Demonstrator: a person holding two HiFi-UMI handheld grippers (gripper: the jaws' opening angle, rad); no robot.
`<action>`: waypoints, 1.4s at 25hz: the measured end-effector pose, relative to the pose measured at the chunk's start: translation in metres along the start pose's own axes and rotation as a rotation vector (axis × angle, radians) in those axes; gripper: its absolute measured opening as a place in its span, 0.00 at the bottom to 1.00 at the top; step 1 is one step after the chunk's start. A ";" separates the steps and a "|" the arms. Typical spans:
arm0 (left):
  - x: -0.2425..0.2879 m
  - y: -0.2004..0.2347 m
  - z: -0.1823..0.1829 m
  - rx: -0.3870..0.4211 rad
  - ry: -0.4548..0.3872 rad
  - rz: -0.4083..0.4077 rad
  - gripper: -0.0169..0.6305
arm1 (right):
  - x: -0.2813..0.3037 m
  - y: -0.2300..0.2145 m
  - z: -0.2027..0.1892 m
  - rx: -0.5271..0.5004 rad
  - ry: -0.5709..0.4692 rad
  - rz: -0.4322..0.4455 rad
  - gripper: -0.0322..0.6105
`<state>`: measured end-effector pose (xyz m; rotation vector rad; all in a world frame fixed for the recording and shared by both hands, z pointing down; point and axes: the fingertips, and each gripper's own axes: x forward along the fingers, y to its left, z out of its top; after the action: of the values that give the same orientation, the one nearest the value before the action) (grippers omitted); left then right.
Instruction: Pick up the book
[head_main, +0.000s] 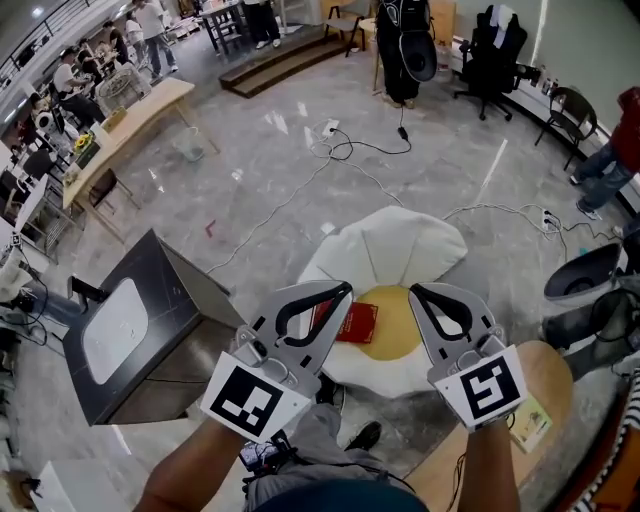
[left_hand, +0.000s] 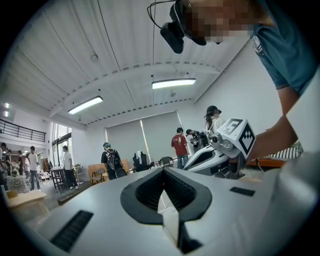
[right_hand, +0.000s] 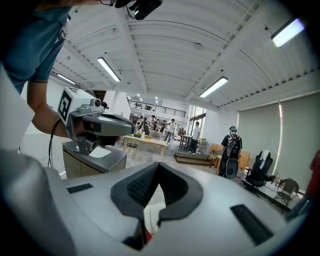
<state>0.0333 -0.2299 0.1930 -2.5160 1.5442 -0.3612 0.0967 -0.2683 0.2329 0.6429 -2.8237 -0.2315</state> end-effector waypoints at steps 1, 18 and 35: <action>0.004 0.004 -0.004 0.005 0.004 -0.010 0.03 | 0.006 -0.003 -0.002 0.002 0.006 -0.003 0.07; 0.068 0.101 -0.082 -0.069 0.041 -0.112 0.03 | 0.114 -0.044 -0.058 0.079 0.121 -0.045 0.07; 0.078 0.161 -0.172 -0.216 0.119 -0.149 0.03 | 0.203 -0.044 -0.116 0.092 0.230 0.045 0.07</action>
<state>-0.1196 -0.3748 0.3237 -2.8338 1.5148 -0.3893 -0.0324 -0.4089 0.3746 0.5831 -2.6359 -0.0177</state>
